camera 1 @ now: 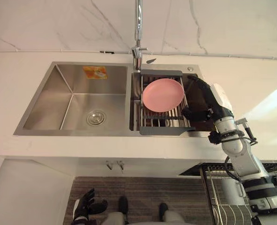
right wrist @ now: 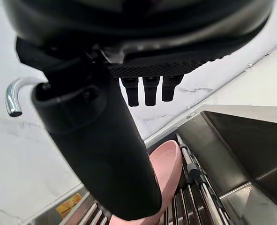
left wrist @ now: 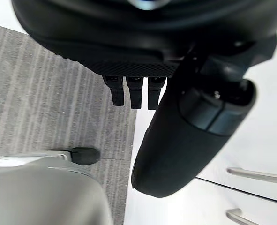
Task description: Walk over to the sink, pick up the cup, carry it to the dishwasher, place the cup inside the dishwasher, then close the dishwasher door
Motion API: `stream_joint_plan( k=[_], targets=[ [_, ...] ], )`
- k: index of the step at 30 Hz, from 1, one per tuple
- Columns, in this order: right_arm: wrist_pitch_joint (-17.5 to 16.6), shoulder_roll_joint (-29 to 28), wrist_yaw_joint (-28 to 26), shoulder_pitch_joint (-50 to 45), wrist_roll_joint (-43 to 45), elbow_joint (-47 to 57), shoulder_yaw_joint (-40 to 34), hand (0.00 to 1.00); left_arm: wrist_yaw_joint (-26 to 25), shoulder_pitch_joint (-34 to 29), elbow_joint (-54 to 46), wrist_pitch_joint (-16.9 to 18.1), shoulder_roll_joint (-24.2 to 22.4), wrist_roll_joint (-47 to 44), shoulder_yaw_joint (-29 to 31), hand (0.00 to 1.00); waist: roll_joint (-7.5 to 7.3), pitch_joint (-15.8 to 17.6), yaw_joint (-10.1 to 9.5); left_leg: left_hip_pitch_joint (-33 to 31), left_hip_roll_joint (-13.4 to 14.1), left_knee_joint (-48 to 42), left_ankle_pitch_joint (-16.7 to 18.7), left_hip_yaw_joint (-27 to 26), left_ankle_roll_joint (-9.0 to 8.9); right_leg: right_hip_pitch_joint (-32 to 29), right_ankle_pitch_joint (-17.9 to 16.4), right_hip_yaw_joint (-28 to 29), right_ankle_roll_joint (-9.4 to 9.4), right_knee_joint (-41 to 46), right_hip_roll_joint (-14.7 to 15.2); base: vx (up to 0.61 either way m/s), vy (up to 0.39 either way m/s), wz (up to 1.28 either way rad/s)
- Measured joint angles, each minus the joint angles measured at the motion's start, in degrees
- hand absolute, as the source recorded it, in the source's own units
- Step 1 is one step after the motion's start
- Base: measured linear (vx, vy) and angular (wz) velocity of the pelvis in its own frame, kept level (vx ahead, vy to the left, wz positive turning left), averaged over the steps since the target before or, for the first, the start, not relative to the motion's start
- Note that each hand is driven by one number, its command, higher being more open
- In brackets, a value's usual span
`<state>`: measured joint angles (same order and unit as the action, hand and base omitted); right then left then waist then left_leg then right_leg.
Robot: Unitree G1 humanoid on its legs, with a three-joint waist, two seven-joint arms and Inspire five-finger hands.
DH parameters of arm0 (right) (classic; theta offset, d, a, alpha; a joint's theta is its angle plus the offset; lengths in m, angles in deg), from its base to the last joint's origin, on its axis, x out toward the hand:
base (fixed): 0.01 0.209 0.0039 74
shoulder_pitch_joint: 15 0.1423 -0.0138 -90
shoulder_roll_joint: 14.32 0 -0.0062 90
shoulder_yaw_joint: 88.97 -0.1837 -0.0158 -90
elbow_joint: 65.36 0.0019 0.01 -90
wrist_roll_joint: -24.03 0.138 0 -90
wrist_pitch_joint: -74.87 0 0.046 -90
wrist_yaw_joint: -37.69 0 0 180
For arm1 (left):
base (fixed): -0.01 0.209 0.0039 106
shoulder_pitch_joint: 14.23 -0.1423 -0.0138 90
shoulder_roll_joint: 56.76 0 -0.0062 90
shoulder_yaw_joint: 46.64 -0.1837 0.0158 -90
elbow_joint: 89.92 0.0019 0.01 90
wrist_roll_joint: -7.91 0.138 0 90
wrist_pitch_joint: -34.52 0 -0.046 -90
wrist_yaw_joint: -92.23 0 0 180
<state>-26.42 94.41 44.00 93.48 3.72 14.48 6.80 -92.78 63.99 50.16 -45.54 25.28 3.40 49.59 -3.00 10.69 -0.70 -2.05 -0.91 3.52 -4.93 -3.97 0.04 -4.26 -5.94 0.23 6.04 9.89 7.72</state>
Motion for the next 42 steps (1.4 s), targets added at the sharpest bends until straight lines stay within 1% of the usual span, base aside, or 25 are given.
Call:
stream_joint_plan(
  k=[2,5,9,14,17,19,22,24,27,31,32,38,42],
  targets=[
    [0.36,1.28,-0.01,3.09,-2.75,-2.29,1.9,0.9,-0.01,0.67,-0.07,0.2,0.06,-0.03,0.03,0.9,-0.01,1.67,-0.19,-0.46,0.0,-0.7,0.03,0.3,0.03,-0.08,-0.01,-0.1,-0.02,0.3,0.01,-0.02,-0.012,0.07],
    [1.12,2.48,-0.04,5.65,-4.76,-3.96,2.66,0.9,-0.07,1.91,-0.39,0.34,0.17,-0.05,0.09,0.9,-0.06,3.57,-0.68,-2.01,0.0,-1.9,0.05,0.59,0.04,-1.17,-0.05,-0.14,-0.08,0.76,0.03,-0.04,-0.013,0.07],
    [2.07,3.27,-0.39,6.9,-5.7,-6.37,3.81,0.9,-0.13,2.22,-0.75,0.37,0.22,-0.09,0.1,0.9,-0.04,4.21,-0.96,-3.38,-0.03,-3.07,0.15,1.09,0.09,-1.91,-0.05,-0.36,-0.09,1.11,0.04,-0.03,-0.008,0.07],
    [2.46,3.6,-0.92,8.8,-7.33,-7.21,3.85,0.9,-0.72,3.24,-1.05,0.48,0.36,-0.13,0.1,0.9,-0.01,6.74,-1.0,-4.48,0.04,-5.14,0.7,1.42,0.1,-2.08,-0.09,-0.35,-0.19,1.5,0.0,-0.03,-0.004,0.03],
    [2.88,3.6,-0.66,9.72,-10.51,-7.29,3.89,0.9,-1.32,3.89,-1.04,0.49,0.36,-0.63,0.1,0.9,0.03,7.2,-1.13,-5.76,0.05,-6.15,1.01,1.4,0.09,-3.16,-0.1,-0.26,-0.21,2.03,0.02,-0.01,-0.001,0.0],
    [3.52,3.58,0.57,10.74,-13.13,-7.35,3.9,0.9,-1.37,4.38,-1.1,0.52,0.41,-1.08,0.1,0.9,0.02,7.89,-1.24,-6.27,0.06,-6.66,1.07,1.41,0.14,-3.54,-0.09,-0.24,-0.22,2.26,0.02,0.0,0.0,0.0],
    [4.16,3.18,2.42,11.41,-14.95,-7.36,3.9,0.9,-1.94,4.48,-1.26,0.55,0.36,-1.17,0.09,0.9,0.06,8.08,-1.47,-7.33,0.15,-8.11,1.73,1.51,0.13,-3.86,-0.07,-0.34,-0.23,2.28,-0.04,0.0,0.0,0.0],
    [4.35,2.96,2.95,11.84,-15.4,-7.37,3.9,0.9,-2.26,4.54,-1.31,0.57,0.27,-1.18,0.09,0.9,0.18,8.25,-1.57,-7.62,0.14,-8.56,1.93,1.64,0.14,-3.86,-0.08,-0.47,-0.24,2.27,-0.03,0.01,-0.002,0.03],
    [4.51,1.77,4.57,13.99,-15.87,-7.37,3.69,0.9,-2.27,4.67,-2.27,0.65,0.1,-1.21,0.07,0.9,0.52,9.59,-1.62,-8.29,0.18,-9.65,2.32,1.94,0.16,-3.91,-0.08,-0.78,-0.24,2.31,-0.04,0.0,-0.002,0.05],
    [4.78,1.04,5.9,16.0,-15.89,-7.37,3.56,0.9,-2.27,5.19,-2.26,0.92,-0.01,-1.22,0.0,0.9,0.8,9.97,-2.01,-9.44,0.15,-10.32,2.5,2.32,0.17,-4.72,-0.19,-1.04,-0.32,2.81,-0.02,-0.01,-0.004,0.06],
    [4.97,1.03,6.02,16.37,-15.88,-7.46,3.56,0.3,-2.29,5.47,-2.22,0.91,-0.01,-1.22,-0.03,0.9,0.82,10.09,-2.07,-9.61,0.1,-10.48,2.5,2.59,0.17,-4.77,-0.25,-1.21,-0.38,2.97,-0.01,-0.01,-0.007,0.1],
    [5.03,0.97,6.28,18.98,-15.85,-9.24,3.86,0.3,-2.3,6.94,-2.24,1.36,-0.18,-1.29,-0.41,0.9,1.22,11.21,-2.65,-10.19,0.08,-11.34,2.54,3.34,0.11,-4.97,-0.55,-1.81,-0.6,3.72,-0.02,-0.03,-0.006,0.07],
    [5.01,1.26,6.17,22.34,-15.73,-13.49,6.06,0.3,-2.31,7.1,-2.19,1.49,-0.17,-1.33,-0.63,0.9,1.38,11.3,-2.9,-10.94,0.07,-11.55,2.53,3.38,0.09,-5.76,-0.62,-1.8,-0.63,4.19,0.01,-0.02,0.0,0.01]
  ],
)
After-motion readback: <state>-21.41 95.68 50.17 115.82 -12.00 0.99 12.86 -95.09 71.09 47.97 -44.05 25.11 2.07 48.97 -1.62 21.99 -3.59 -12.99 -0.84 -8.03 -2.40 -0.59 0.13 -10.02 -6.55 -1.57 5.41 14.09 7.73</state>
